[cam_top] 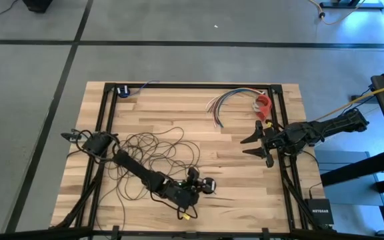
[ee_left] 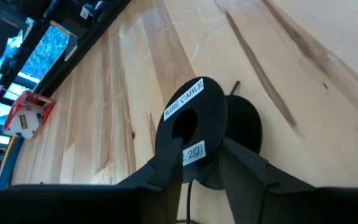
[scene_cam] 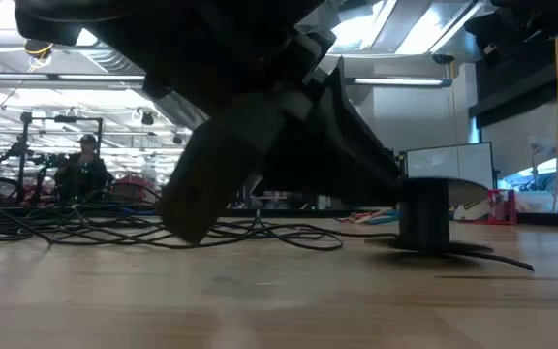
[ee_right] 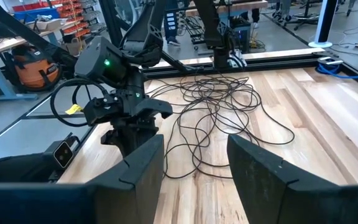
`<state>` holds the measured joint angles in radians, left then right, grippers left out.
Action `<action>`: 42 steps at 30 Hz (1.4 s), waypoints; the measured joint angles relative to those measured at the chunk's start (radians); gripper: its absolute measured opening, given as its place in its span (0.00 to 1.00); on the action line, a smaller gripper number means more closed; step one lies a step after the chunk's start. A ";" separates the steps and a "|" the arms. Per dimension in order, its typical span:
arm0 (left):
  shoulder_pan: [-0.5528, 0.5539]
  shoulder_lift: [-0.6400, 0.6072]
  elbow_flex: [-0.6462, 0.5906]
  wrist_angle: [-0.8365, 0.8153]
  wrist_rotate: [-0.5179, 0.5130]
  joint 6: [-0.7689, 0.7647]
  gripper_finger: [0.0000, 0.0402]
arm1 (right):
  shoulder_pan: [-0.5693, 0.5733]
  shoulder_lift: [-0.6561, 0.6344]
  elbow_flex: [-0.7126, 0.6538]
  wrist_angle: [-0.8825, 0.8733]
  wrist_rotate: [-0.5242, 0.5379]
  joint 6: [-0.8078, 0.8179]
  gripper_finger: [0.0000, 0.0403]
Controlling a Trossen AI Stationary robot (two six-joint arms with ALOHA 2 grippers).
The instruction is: Coiling cords
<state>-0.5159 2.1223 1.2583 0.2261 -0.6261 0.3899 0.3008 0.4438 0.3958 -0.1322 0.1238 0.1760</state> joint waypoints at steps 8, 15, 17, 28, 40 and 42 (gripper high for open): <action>0.011 -0.002 0.000 0.008 0.019 -0.074 0.03 | 0.000 0.000 0.000 0.000 0.000 0.000 0.45; 0.011 -0.003 0.000 0.017 0.025 -0.146 0.01 | 0.000 0.000 0.000 0.000 0.000 -0.001 0.45; 0.009 -0.009 0.000 0.036 0.024 -0.163 0.01 | 0.000 0.000 0.000 0.000 0.000 -0.001 0.45; 0.009 -0.155 -0.001 0.046 0.013 -0.263 0.00 | 0.000 0.000 0.000 0.089 -0.001 -0.001 0.45; 0.076 -0.285 -0.001 0.047 0.012 -0.345 0.00 | 0.078 0.239 -0.001 0.193 -0.107 0.000 0.45; 0.084 -0.285 -0.001 0.042 0.012 -0.362 0.00 | 0.122 0.296 -0.001 0.243 -0.086 -0.006 0.45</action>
<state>-0.4315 1.8376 1.2575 0.2676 -0.6142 0.0275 0.4227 0.7402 0.3951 0.1107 0.0381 0.1699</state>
